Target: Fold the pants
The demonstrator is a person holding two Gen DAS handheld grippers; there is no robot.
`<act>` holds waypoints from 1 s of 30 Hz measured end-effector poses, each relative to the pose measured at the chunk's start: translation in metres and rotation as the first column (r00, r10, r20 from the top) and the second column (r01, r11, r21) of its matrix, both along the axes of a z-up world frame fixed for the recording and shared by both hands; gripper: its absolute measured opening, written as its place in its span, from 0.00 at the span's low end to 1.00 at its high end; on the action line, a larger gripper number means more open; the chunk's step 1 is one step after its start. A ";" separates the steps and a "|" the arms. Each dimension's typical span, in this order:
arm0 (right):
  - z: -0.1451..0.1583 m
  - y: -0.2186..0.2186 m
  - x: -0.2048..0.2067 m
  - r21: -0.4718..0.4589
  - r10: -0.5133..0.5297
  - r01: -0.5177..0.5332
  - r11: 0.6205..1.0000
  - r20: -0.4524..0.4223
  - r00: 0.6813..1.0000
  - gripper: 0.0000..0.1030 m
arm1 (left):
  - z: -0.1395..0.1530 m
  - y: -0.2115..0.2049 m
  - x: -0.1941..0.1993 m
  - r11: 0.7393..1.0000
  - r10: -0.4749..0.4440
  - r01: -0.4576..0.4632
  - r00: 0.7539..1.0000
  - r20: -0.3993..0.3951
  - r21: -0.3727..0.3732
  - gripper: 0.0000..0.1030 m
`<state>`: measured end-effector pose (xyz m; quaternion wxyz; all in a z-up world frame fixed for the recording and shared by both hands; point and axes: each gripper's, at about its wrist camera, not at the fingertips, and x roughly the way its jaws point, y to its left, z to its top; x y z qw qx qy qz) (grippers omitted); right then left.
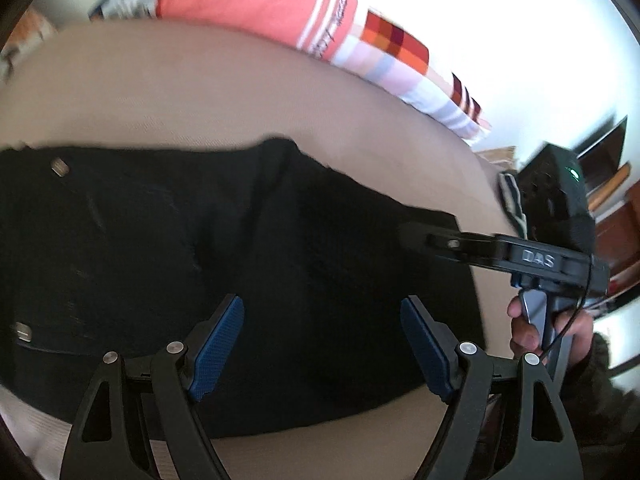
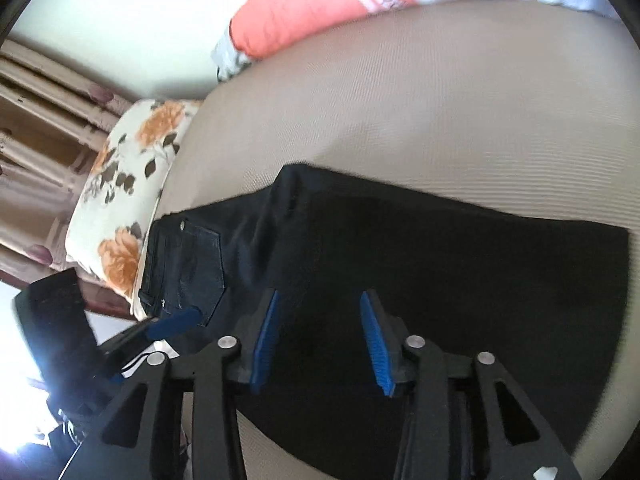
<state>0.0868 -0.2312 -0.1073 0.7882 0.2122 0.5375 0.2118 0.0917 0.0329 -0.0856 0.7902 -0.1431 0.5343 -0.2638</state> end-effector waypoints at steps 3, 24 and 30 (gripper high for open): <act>0.006 -0.023 -0.017 -0.022 -0.055 0.055 0.998 0.017 0.998 0.42 | -0.018 -0.006 0.011 0.998 -0.003 -0.004 0.993 -0.118 -0.059 0.67; -0.028 -0.089 -0.066 0.060 -0.266 0.269 0.961 -0.057 0.962 0.43 | -0.051 -0.054 0.037 0.997 0.005 -0.025 0.960 -0.280 -0.070 0.03; -0.023 -0.089 -0.071 0.008 -0.268 0.269 0.963 -0.025 0.963 0.43 | -0.035 -0.048 0.026 1.000 0.013 -0.018 0.981 -0.195 -0.024 0.03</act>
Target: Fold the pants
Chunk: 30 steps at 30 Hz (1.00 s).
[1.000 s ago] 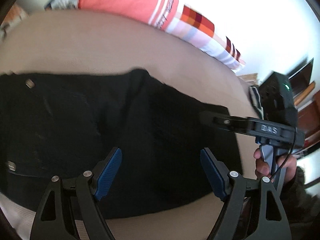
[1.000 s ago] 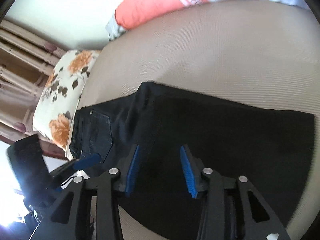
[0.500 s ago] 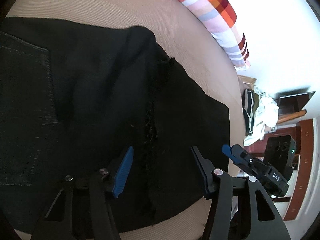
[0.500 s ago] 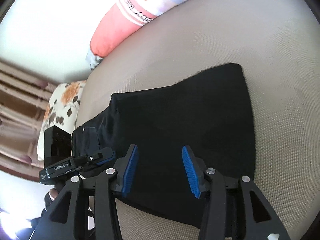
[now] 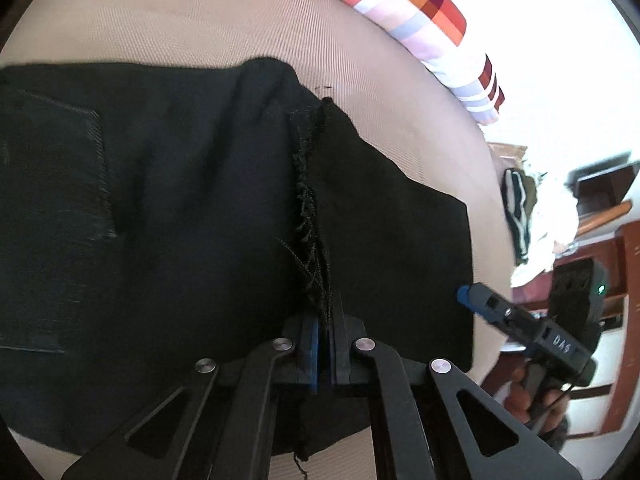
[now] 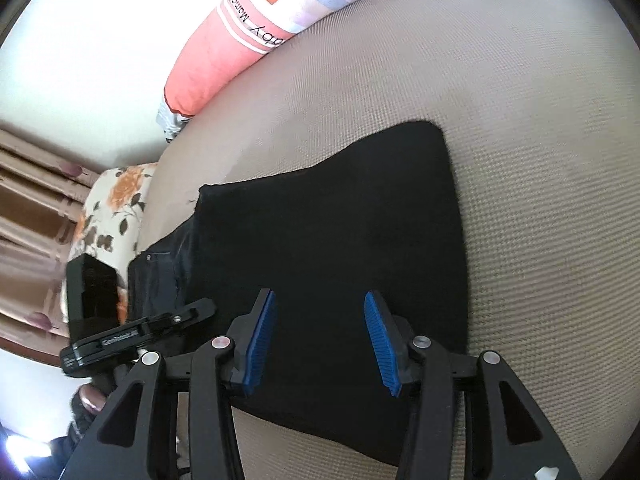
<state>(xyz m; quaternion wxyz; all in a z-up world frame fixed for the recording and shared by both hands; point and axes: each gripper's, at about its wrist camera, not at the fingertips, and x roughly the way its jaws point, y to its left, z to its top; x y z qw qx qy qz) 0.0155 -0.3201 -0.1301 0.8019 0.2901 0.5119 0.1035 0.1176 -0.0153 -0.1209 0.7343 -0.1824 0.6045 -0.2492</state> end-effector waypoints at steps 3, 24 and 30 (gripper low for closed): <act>0.001 0.003 0.000 -0.059 0.003 -0.003 0.998 0.009 1.000 0.43 | -0.006 0.008 -0.003 1.000 0.001 -0.001 1.000 -0.003 0.020 0.03; 0.002 0.002 0.058 -0.394 0.034 -0.001 0.919 0.075 0.997 0.38 | 0.025 -0.046 0.026 0.968 -0.141 0.058 0.930 0.340 0.243 0.20; -0.005 0.004 0.073 -0.431 0.053 -0.020 0.902 0.064 0.997 0.38 | 0.001 -0.054 0.051 0.956 -0.154 0.070 0.947 0.282 0.286 0.20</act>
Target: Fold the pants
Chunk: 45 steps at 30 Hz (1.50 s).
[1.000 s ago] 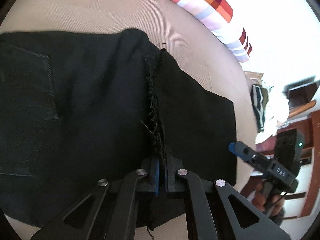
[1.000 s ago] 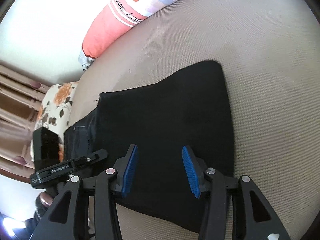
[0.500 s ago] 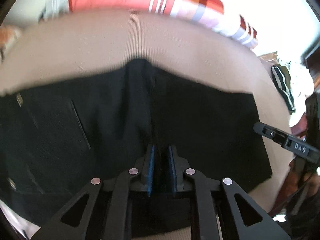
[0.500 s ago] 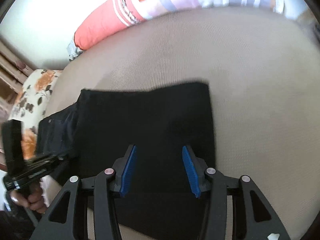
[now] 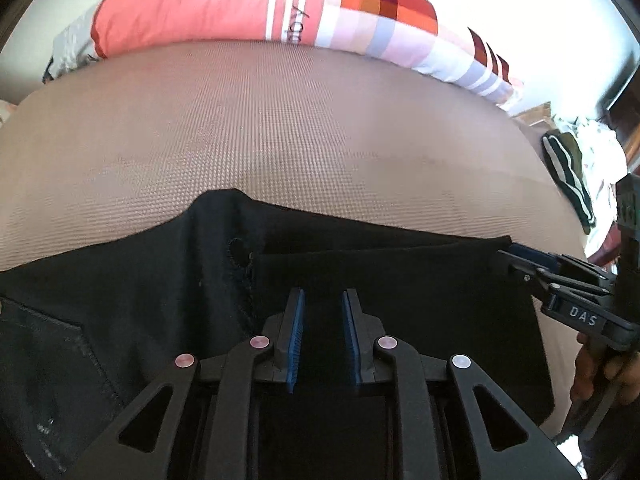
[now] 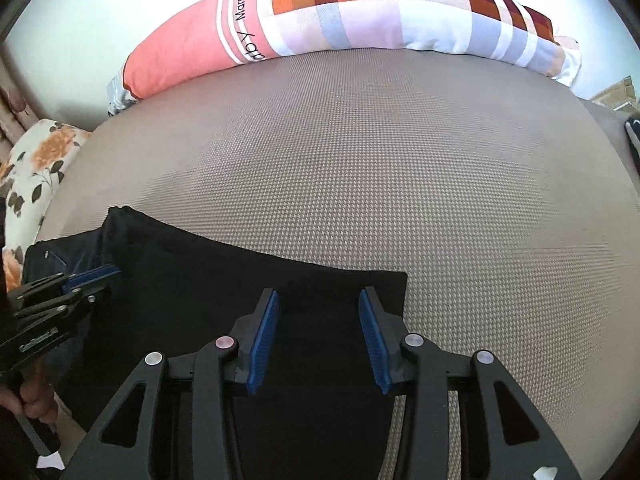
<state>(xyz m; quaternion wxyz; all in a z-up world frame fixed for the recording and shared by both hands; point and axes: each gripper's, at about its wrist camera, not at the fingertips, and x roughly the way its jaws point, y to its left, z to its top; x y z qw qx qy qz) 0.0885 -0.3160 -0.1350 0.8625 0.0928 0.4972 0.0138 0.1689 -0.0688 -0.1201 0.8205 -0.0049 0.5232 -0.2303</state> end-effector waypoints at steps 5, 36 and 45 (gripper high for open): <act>-0.001 0.003 0.001 -0.020 0.010 -0.010 1.000 0.000 1.000 0.38 | 0.001 -0.003 -0.002 1.000 -0.023 0.022 0.999 0.023 0.015 0.20; 0.001 0.062 -0.109 0.074 0.143 -0.134 0.988 -0.127 0.982 0.46 | 0.032 0.085 -0.090 0.997 0.075 -0.075 0.997 0.005 0.005 0.40; -0.002 0.122 -0.107 0.064 0.286 -0.279 0.958 -0.132 0.949 0.47 | 0.099 0.143 -0.082 0.989 0.139 -0.145 0.979 0.150 0.027 0.50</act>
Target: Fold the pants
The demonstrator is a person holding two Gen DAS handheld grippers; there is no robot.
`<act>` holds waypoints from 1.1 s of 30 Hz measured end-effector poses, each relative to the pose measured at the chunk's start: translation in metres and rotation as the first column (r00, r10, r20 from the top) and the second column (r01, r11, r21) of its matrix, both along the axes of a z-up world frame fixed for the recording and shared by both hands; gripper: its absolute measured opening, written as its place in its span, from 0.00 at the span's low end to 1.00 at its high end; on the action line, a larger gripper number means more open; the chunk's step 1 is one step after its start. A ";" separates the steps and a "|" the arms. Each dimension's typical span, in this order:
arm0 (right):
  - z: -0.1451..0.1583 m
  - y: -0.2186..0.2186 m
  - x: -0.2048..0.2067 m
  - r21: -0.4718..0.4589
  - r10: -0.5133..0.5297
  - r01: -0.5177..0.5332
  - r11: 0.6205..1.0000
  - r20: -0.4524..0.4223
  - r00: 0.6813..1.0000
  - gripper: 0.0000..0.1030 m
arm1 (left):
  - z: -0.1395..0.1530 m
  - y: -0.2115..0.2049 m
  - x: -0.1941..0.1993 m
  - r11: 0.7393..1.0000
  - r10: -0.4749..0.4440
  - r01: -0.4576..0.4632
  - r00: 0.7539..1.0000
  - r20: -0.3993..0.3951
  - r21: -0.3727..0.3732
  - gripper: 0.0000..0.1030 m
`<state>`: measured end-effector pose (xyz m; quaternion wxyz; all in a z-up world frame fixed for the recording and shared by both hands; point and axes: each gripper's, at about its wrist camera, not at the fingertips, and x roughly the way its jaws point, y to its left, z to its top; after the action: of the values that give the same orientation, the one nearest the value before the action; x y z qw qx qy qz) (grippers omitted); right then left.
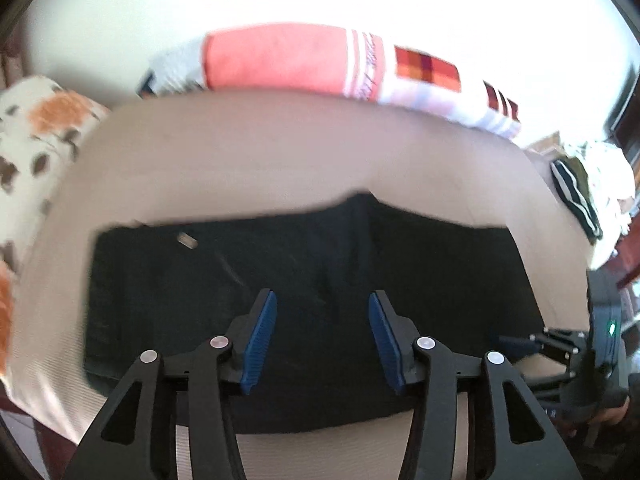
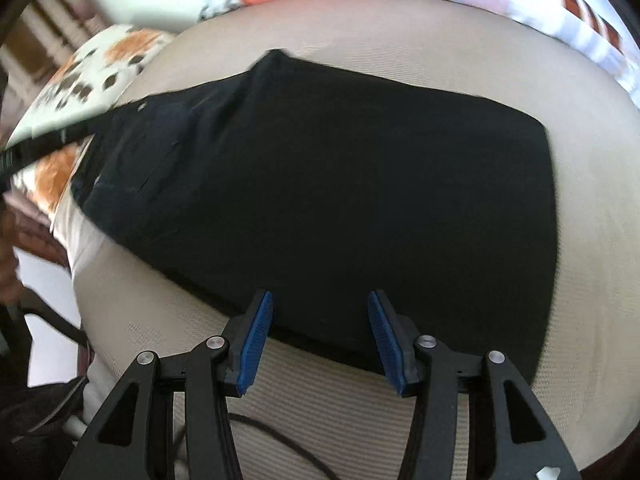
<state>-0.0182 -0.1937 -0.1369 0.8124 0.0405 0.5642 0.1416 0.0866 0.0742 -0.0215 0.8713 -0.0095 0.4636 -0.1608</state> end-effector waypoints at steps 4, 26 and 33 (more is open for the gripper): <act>0.001 0.022 0.004 -0.008 0.063 -0.063 0.998 -0.005 0.998 0.47 | 0.014 0.040 0.006 0.999 0.055 -0.055 0.998 0.009 -0.001 0.53; 0.014 0.080 0.045 0.041 0.090 -0.089 0.995 -0.032 0.995 0.50 | -0.060 0.187 0.033 0.974 0.198 -0.213 0.964 -0.176 -0.074 0.54; 0.019 0.070 0.063 0.039 -0.018 0.020 0.999 -0.041 0.999 0.51 | -0.089 0.212 0.057 0.951 0.127 -0.203 0.944 -0.305 -0.234 0.54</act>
<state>0.0450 -0.1238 -0.1175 0.8013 0.0649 0.5770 0.1440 0.1434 0.2858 -0.1110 0.7965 -0.1871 0.5567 -0.1436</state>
